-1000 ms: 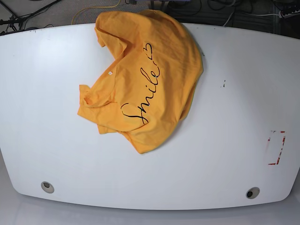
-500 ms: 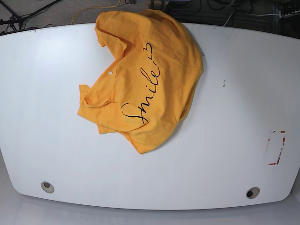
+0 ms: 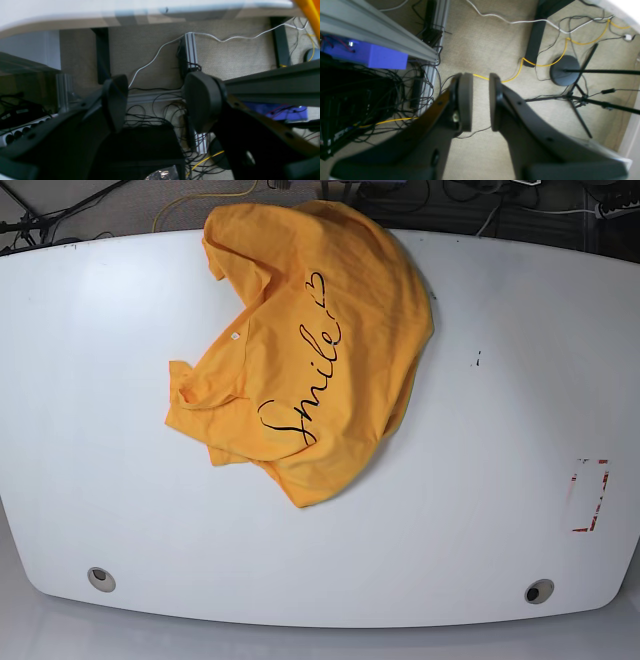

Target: Fold the T-shirt properly

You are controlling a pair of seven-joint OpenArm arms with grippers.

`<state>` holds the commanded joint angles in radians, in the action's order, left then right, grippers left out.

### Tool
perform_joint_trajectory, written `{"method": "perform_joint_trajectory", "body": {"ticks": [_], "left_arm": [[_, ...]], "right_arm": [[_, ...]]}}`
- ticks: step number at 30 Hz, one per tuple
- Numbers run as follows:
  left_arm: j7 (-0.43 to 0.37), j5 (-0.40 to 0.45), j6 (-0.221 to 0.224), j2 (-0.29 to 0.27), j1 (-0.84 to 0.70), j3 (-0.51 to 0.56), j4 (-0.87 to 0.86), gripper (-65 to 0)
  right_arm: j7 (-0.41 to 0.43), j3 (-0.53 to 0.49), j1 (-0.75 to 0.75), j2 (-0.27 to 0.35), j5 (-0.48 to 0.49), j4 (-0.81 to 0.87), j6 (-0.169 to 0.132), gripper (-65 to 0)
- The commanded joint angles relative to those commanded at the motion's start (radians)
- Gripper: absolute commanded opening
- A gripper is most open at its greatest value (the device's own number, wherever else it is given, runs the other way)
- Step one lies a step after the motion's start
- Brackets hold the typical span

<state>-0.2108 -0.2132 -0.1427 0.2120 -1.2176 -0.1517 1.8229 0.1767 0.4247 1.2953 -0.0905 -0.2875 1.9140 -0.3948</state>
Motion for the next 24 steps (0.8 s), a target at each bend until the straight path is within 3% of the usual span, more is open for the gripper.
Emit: {"method": "perform_joint_trajectory", "body": {"ticks": [9,24], "left_arm": [[0.022,-0.053,-0.005,-0.008,-0.014,-0.012,0.068,-29.3],[0.004,-0.023,-0.014,-0.012,-0.004,-0.030,0.127,-29.4]], "right_arm": [[-0.053,-0.002,-0.018,-0.024,0.003,0.059,-0.003,-53.8],[-0.044,-0.001,-0.065,-0.016,0.004,0.066,-0.004,-54.1]]}}
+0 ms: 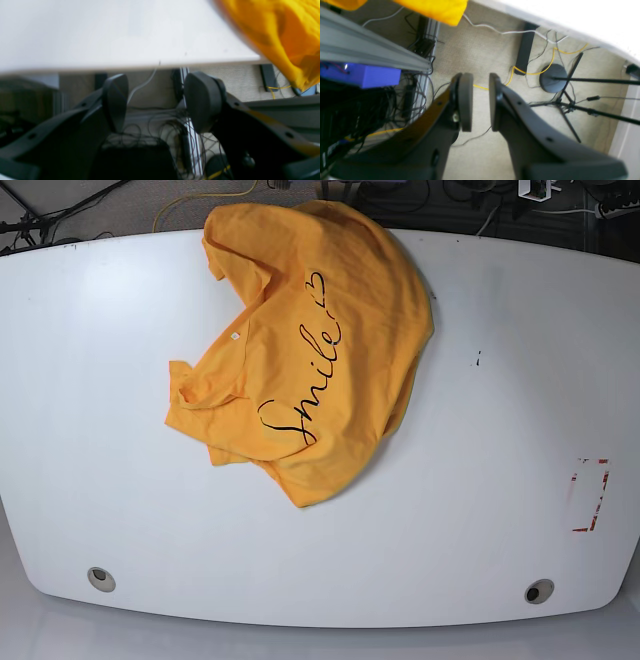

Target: Fold the T-shirt properly

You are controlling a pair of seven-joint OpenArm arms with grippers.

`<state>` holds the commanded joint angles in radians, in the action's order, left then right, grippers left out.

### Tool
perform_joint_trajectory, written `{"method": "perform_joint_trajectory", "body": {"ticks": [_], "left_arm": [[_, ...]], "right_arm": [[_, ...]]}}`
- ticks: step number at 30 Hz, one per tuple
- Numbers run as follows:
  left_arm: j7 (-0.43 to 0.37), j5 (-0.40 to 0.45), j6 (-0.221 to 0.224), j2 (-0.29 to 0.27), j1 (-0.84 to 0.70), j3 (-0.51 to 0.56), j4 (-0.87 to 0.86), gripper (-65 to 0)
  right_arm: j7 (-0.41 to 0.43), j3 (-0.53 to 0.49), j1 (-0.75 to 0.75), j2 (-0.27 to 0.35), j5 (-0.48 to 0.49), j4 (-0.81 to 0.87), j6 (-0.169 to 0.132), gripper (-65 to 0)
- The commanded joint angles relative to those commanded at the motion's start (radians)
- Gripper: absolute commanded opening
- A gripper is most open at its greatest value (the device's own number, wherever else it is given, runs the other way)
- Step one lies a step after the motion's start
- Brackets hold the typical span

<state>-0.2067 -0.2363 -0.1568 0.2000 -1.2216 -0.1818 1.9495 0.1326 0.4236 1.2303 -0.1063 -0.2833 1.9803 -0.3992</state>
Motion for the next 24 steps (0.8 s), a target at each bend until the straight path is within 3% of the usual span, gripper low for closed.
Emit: {"method": "perform_joint_trajectory", "body": {"ticks": [24], "left_arm": [[0.011,-0.007,0.001,0.020,0.102,0.004,0.024,-28.0]], "right_arm": [[-0.016,0.001,-0.136,-0.009,0.000,0.002,-0.001,-54.3]]}}
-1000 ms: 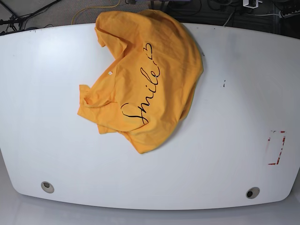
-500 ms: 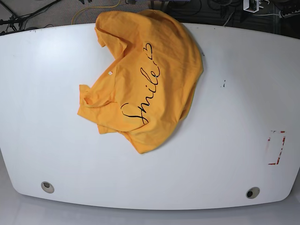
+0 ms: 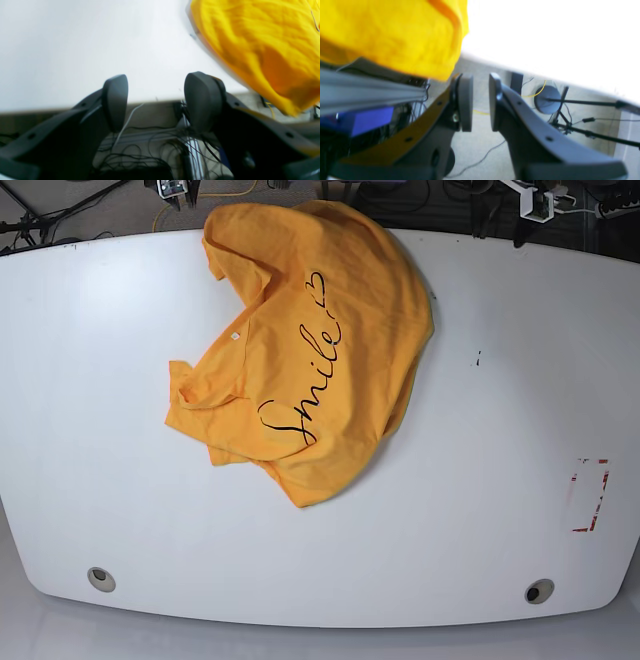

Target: Fold the T-shirt properly

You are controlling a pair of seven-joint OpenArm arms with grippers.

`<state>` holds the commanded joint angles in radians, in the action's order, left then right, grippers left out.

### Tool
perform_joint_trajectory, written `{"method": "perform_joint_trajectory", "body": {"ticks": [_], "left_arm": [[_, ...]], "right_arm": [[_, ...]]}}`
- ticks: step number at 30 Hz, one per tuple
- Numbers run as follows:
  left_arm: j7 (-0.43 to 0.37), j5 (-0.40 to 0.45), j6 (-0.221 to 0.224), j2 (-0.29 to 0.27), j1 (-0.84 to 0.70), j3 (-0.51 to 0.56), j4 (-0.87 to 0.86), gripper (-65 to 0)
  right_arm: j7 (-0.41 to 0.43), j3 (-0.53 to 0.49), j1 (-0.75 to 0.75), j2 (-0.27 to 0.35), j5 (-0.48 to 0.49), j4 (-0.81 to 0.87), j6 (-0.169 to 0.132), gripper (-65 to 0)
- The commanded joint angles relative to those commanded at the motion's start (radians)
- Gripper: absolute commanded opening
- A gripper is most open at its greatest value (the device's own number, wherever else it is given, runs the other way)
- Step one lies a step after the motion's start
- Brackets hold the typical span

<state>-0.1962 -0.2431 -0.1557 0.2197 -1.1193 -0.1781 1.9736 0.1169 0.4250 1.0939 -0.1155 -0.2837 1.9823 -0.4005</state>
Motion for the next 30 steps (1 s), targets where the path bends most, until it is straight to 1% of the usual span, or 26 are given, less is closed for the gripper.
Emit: {"method": "perform_joint_trajectory", "body": {"ticks": [7,11,15,17,21,27,29,30], "left_arm": [[0.034,-0.012,-0.002,0.012,0.091,0.004,-0.004,-28.6],[0.040,-0.011,-0.003,0.018,0.119,0.003,-0.003,-28.7],[0.040,-0.009,-0.002,0.026,0.133,0.000,-0.002,-28.8],[0.033,-0.002,0.001,0.045,0.154,0.014,-0.004,-28.7],[0.030,-0.002,0.001,0.048,0.176,0.023,-0.007,-28.7],[0.038,-0.003,0.001,0.051,0.231,0.061,-0.017,-28.7],[0.049,-0.008,0.001,0.054,0.280,0.110,-0.037,-28.4],[0.050,-0.008,0.000,0.054,0.289,0.117,-0.041,-28.4]], "right_arm": [[-0.026,0.001,-0.048,-0.001,0.003,0.007,-0.001,-54.2],[-0.033,0.001,-0.062,-0.001,0.005,0.009,0.000,-54.2],[-0.030,-0.002,-0.068,0.001,0.003,0.010,0.000,-54.2],[-0.008,-0.006,-0.065,-0.001,0.000,0.016,0.005,-54.3],[-0.008,-0.008,-0.073,0.000,0.000,0.018,0.005,-54.3],[-0.009,-0.008,-0.087,0.002,0.002,0.023,0.005,-54.4],[-0.012,-0.001,-0.093,0.000,0.005,0.023,0.006,-54.7],[-0.012,-0.002,-0.096,0.000,0.005,0.024,0.005,-54.7]]}}
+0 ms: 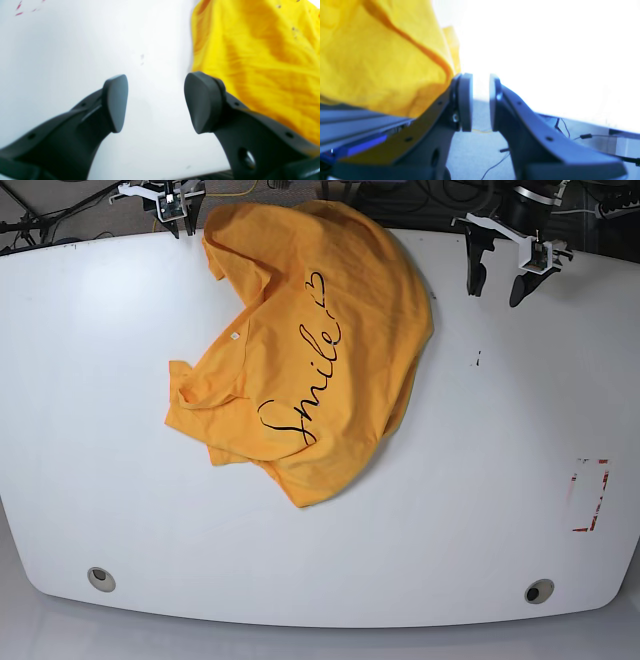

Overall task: Fold the T-shirt properly
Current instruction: 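Lower both grippers over the orange shirt's collar region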

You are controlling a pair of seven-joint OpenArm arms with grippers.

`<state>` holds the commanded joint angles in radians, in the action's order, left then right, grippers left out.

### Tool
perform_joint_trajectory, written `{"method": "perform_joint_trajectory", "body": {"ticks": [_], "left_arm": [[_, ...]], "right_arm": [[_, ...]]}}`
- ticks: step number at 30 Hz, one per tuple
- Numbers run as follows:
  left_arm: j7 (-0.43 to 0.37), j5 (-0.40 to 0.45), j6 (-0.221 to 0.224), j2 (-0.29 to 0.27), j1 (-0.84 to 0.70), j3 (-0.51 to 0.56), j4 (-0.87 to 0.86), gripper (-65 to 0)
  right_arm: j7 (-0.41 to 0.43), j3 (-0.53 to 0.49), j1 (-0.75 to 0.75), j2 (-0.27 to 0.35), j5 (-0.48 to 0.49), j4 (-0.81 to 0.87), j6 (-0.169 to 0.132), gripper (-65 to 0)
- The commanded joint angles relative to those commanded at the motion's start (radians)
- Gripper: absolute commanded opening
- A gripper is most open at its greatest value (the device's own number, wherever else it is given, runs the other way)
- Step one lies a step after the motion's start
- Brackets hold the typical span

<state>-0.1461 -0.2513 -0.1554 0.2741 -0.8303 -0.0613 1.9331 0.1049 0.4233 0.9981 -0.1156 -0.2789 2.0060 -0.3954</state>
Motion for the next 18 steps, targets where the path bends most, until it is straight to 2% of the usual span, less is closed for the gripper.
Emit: {"method": "perform_joint_trajectory", "body": {"ticks": [9,18], "left_arm": [[0.030,0.001,-0.006,0.008,0.083,0.078,-0.015,-28.2],[0.057,-0.010,-0.042,0.021,0.172,0.112,-0.002,-28.4]], "right_arm": [[-0.002,-0.003,-0.018,0.000,0.000,-0.002,0.000,-54.7],[-0.005,0.000,-0.041,-0.007,-0.006,-0.005,-0.001,-55.3]]}}
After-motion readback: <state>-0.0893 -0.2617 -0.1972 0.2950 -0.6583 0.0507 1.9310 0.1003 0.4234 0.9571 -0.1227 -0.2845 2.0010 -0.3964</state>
